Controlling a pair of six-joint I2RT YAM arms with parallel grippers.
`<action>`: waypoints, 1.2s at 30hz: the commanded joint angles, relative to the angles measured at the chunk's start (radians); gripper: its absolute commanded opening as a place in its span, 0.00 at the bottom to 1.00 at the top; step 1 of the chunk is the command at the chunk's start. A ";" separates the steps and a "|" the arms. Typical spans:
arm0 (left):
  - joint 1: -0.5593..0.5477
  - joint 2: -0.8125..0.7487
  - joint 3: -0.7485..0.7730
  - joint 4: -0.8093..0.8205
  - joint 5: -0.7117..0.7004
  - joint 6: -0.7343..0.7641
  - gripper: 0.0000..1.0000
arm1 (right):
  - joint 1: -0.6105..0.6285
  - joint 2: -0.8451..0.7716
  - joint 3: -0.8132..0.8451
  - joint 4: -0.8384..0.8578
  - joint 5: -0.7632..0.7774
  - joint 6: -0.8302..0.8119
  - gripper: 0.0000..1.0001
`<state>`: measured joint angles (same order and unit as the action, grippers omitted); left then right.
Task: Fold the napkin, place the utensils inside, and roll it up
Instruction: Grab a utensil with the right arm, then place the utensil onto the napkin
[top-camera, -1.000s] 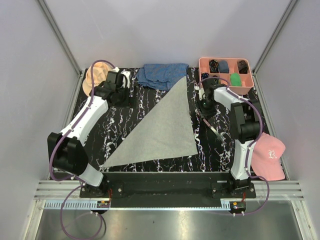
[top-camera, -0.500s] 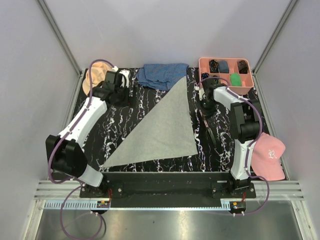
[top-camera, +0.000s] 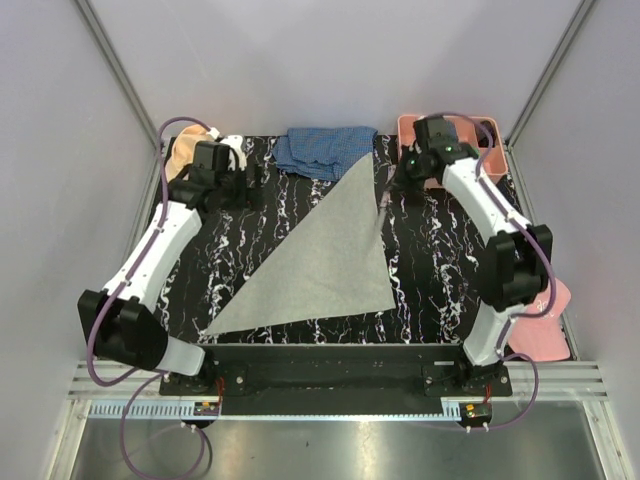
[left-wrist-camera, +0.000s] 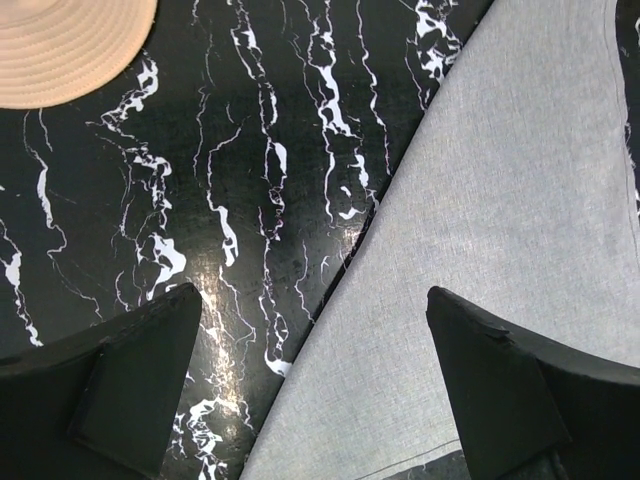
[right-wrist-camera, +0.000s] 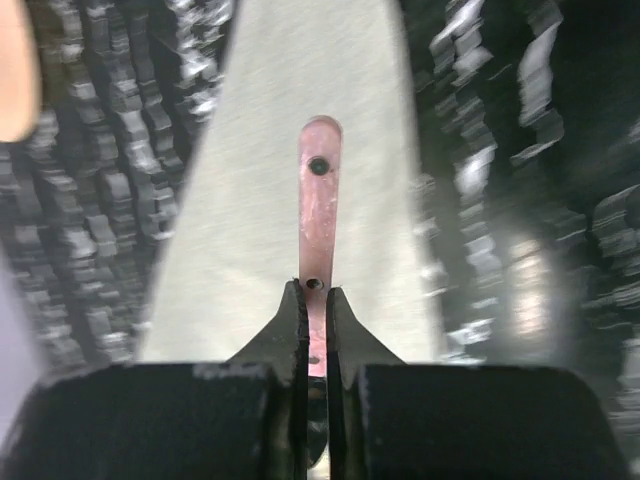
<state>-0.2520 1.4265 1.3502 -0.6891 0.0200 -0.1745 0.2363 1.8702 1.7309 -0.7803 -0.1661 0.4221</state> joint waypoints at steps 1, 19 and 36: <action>0.029 -0.066 -0.013 0.062 0.014 -0.029 0.99 | 0.122 -0.086 -0.183 0.261 -0.069 0.481 0.00; 0.091 -0.103 -0.020 0.079 0.080 -0.052 0.99 | 0.402 0.222 -0.038 0.276 0.180 0.848 0.00; 0.114 -0.097 -0.025 0.086 0.138 -0.065 0.99 | 0.449 0.336 0.012 0.191 0.237 0.874 0.00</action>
<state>-0.1478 1.3666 1.3308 -0.6514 0.1135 -0.2329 0.6743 2.1937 1.7298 -0.5755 0.0330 1.2816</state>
